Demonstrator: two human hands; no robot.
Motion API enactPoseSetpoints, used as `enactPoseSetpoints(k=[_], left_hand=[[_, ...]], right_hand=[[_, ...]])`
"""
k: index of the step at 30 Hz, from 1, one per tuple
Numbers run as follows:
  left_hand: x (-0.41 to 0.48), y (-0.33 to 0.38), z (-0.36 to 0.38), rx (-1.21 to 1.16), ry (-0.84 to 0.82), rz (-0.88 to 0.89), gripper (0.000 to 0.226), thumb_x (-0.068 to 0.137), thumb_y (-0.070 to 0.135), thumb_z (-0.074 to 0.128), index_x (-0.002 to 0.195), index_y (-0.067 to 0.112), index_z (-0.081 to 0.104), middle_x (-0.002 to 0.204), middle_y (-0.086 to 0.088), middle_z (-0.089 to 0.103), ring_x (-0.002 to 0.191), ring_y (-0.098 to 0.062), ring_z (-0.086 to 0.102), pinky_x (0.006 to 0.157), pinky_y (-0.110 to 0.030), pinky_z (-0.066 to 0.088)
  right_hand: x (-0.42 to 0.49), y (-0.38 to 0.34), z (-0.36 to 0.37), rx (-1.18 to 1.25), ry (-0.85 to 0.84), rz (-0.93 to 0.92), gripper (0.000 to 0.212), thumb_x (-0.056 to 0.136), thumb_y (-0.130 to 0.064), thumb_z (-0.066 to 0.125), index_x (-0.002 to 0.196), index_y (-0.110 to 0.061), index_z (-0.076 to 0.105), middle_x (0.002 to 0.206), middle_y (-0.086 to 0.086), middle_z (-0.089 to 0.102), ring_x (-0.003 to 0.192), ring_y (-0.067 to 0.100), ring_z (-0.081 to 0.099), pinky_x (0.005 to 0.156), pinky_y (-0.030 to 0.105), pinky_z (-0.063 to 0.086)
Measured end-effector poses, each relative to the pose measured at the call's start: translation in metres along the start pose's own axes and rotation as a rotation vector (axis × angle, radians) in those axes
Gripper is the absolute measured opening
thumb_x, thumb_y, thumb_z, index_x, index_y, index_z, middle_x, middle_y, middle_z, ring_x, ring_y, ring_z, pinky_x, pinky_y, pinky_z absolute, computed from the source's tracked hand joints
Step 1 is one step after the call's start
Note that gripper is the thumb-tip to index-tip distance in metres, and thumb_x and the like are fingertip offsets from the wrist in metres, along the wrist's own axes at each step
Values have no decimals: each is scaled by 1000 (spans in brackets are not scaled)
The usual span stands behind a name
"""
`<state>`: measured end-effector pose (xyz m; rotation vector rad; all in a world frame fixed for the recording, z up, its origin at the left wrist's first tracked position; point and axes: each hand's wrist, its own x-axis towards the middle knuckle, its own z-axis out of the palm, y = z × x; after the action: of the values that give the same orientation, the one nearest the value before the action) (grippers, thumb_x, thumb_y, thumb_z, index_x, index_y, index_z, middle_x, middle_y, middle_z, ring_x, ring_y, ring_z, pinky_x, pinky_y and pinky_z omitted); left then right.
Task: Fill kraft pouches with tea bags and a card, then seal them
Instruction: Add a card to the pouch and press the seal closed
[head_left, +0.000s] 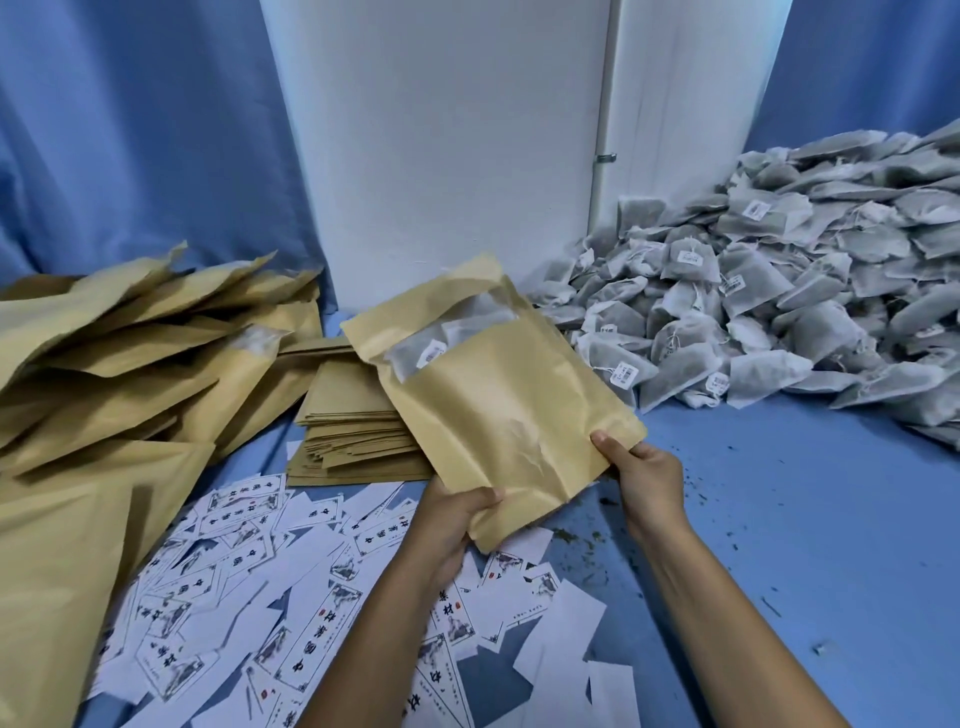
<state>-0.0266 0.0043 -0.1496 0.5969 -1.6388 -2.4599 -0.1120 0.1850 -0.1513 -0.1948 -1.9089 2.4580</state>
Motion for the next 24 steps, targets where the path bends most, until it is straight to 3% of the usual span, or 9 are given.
enactPoseSetpoints(k=[2, 4, 7, 10, 12, 13, 15, 19, 24], left_hand=[[0, 2, 0, 13, 19, 1, 34, 80, -9, 64, 97, 18, 53, 86, -2, 69, 72, -17, 66, 48, -22, 49], [0, 3, 0, 20, 22, 3, 34, 81, -8, 64, 98, 19, 53, 84, -1, 70, 72, -18, 66, 50, -24, 48], [-2, 4, 1, 1, 2, 7, 36, 80, -11, 63, 101, 17, 55, 90, -4, 70, 78, -19, 66, 52, -25, 52], [-6, 6, 3, 17, 11, 14, 35, 80, -9, 64, 104, 14, 54, 91, -8, 67, 66, -18, 61, 37, -17, 42], [-7, 6, 3, 21, 19, 16, 35, 81, -7, 63, 106, 14, 53, 91, -8, 67, 64, -18, 59, 34, -16, 37], [-6, 6, 2, 18, 22, 21, 35, 81, -7, 63, 106, 16, 53, 90, -7, 67, 63, -19, 59, 34, -16, 36], [-6, 7, 1, 6, 29, 26, 34, 81, -6, 62, 103, 18, 53, 86, -4, 67, 63, -19, 60, 35, -17, 35], [-8, 8, 3, -32, 1, 25, 33, 81, -10, 61, 97, 18, 54, 84, -2, 69, 68, -19, 63, 37, -17, 42], [-8, 11, 3, -143, -2, 39, 24, 88, 4, 62, 107, 18, 57, 92, 1, 74, 80, -12, 70, 61, -25, 54]], right_hand=[[-2, 4, 1, -26, -22, -10, 21, 77, -19, 77, 85, 0, 71, 82, 7, 73, 75, 19, 70, 74, 32, 55], [-8, 4, 7, -13, -125, 57, 29, 69, -26, 81, 75, -1, 68, 76, 8, 73, 64, 19, 68, 62, 29, 54], [-15, 4, 12, -25, -150, 64, 66, 63, -26, 85, 101, 20, 58, 103, 29, 66, 91, 41, 67, 88, 53, 52], [-19, 6, 14, -18, -94, 6, 76, 68, -26, 84, 110, 26, 46, 113, 40, 53, 104, 57, 51, 90, 68, 40], [-18, 7, 14, -4, -132, 30, 63, 66, -30, 84, 95, 20, 61, 101, 35, 64, 91, 51, 62, 83, 54, 54], [-19, 6, 15, 7, -180, 69, 43, 63, -31, 84, 76, 8, 70, 85, 26, 70, 75, 39, 69, 68, 38, 58], [-20, 8, 17, 55, -282, 116, 26, 63, -26, 82, 48, -12, 67, 63, 7, 69, 51, 17, 63, 49, 20, 50], [-21, 10, 19, 152, -259, 94, 9, 71, -9, 78, 73, -5, 71, 82, 12, 74, 69, 18, 70, 61, 23, 54], [-27, 2, 21, 2, -120, -105, 39, 90, -27, 63, 62, -2, 52, 53, 8, 52, 44, 15, 45, 47, 22, 37]])
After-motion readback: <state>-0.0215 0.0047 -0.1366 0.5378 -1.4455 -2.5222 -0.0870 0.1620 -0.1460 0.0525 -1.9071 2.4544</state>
